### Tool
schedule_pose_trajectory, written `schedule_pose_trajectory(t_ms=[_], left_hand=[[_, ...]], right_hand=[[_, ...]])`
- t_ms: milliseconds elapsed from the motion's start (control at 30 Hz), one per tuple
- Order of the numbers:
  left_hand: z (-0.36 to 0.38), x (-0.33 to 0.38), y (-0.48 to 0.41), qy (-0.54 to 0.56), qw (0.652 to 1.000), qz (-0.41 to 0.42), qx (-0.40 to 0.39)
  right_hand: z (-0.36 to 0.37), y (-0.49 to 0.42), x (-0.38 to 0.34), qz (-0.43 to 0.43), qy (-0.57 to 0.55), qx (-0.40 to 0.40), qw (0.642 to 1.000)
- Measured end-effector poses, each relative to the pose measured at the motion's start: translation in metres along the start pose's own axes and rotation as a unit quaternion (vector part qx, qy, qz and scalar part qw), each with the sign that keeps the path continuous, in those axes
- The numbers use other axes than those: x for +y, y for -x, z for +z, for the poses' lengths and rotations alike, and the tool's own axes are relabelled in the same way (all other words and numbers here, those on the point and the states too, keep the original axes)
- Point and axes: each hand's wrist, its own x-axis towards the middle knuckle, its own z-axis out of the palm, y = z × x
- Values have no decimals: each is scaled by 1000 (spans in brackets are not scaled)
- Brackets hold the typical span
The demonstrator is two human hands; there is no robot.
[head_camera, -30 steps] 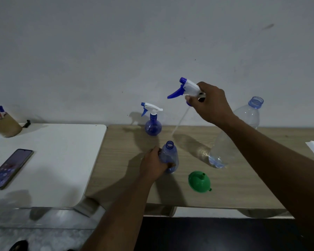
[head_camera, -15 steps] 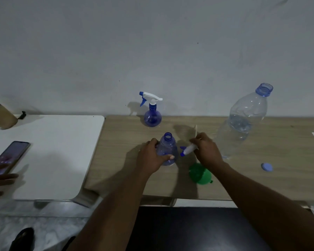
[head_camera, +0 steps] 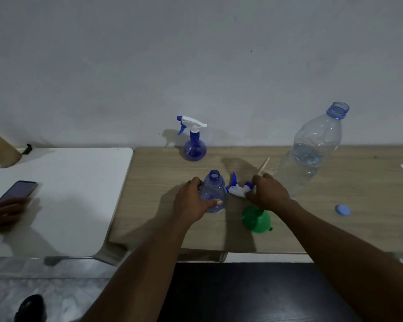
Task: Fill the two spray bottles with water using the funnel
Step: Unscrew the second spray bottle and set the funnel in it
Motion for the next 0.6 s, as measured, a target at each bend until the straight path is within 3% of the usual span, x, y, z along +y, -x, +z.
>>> schedule_pose_trajectory(t_ms=[167,400,500,600], left_hand=[[-1,2,4,-17,1000,8,-14],[-1,2,13,-26,999,35,-31],[-1,3,14,-24,998,35,-38],[-1,5,15,-28,998,38,-42]], right_hand=[[6,20,-2,0,106,-141,984],[15,28,1,-6,81,-151,985],[-4,27,1,21,-27,-141,989],[-31,25,-2,65,-221,-131,964]])
